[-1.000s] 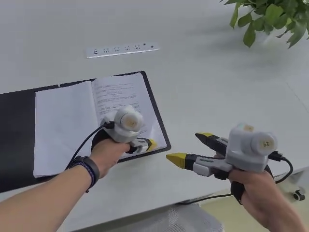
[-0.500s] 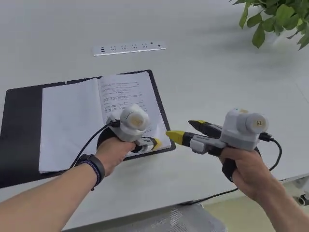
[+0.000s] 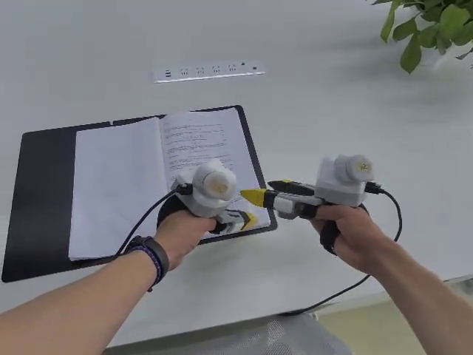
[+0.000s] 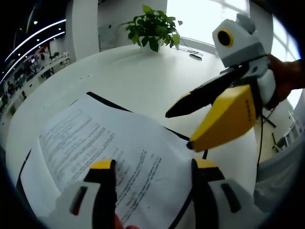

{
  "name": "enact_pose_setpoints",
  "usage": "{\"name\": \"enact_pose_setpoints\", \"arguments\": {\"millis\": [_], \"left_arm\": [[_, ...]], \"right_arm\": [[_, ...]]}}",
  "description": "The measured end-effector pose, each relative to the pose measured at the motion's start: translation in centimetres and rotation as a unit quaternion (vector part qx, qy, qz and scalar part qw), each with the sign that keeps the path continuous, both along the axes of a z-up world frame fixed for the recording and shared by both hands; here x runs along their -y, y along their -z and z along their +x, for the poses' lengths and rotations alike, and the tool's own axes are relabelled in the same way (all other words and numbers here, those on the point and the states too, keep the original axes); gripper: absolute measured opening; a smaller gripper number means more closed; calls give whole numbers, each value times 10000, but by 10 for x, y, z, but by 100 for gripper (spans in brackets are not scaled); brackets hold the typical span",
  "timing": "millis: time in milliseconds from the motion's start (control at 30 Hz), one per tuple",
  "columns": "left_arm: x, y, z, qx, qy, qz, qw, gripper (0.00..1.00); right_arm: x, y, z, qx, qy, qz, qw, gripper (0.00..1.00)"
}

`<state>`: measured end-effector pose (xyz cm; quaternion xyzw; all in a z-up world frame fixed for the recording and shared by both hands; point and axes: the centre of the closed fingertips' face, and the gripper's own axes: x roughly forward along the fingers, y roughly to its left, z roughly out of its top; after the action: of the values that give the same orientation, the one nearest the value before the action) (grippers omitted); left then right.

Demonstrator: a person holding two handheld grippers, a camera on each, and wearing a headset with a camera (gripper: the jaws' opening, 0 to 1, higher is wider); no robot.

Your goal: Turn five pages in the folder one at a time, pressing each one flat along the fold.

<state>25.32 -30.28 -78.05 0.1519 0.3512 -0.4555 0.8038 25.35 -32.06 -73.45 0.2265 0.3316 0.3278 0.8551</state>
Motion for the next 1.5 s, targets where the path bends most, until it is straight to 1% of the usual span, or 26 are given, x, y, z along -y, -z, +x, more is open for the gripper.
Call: {"name": "enact_pose_setpoints", "arguments": {"millis": [233, 367, 467, 633, 667, 733, 833, 867, 933, 1000, 1067, 1167, 1267, 1367, 1500], "left_arm": [[0, 0, 1, -9, 2, -7, 10000, 64], [1, 0, -1, -37, 51, -26, 10000, 66], [2, 0, -2, -62, 68, -43, 9999, 67], [3, -1, -5, -112, 118, -73, 9998, 70], [4, -1, -7, -148, 124, -101, 9998, 72], [5, -2, -10, -174, 176, -92, 9997, 73], [6, -8, -14, -153, 207, -128, 9996, 73], [5, -9, -15, -141, 216, -135, 9996, 73], [5, -11, -16, -119, 223, -165, 9995, 73], [4, -13, -17, -103, 227, -186, 9995, 73], [2, -15, -18, -91, 230, -192, 9995, 73], [-1, -18, -17, -75, 208, -217, 9995, 73], [-4, -22, -15, -50, 165, -257, 9995, 73], [-9, -26, -14, 7, 126, -233, 9996, 72], [-19, -31, -12, 34, 22, -279, 9996, 72]], "right_arm": [[-5, 15, 2, -264, -35, 214, 9994, 53], [-8, 16, -1, -367, -23, 464, 9982, 45], [-7, 19, -4, -433, -4, 511, 9978, 44], [-3, 21, -7, -540, 145, 608, 9966, 33], [-3, 20, -8, -557, 181, 680, 9960, 31], [-4, 19, -11, -587, 175, 728, 9955, 26], [-3, 19, -13, -616, 180, 751, 9951, 19], [-3, 20, -14, -715, 224, 831, 9937, 15], [0, 19, -13, -718, 364, 912, 9926, 6], [-1, 16, -13, -713, 416, 1018, 9914, 1], [-1, 15, -13, -726, 429, 1045, 9909, 0], [-1, 16, -10, -768, 493, 992, 9909, 0], [-6, 9, -9, -718, 487, 1037, 9908, 0], [-8, 8, -7, -686, 458, 1010, 9915, 0], [-13, 2, -5, -698, 500, 1105, 9902, 0]]}}
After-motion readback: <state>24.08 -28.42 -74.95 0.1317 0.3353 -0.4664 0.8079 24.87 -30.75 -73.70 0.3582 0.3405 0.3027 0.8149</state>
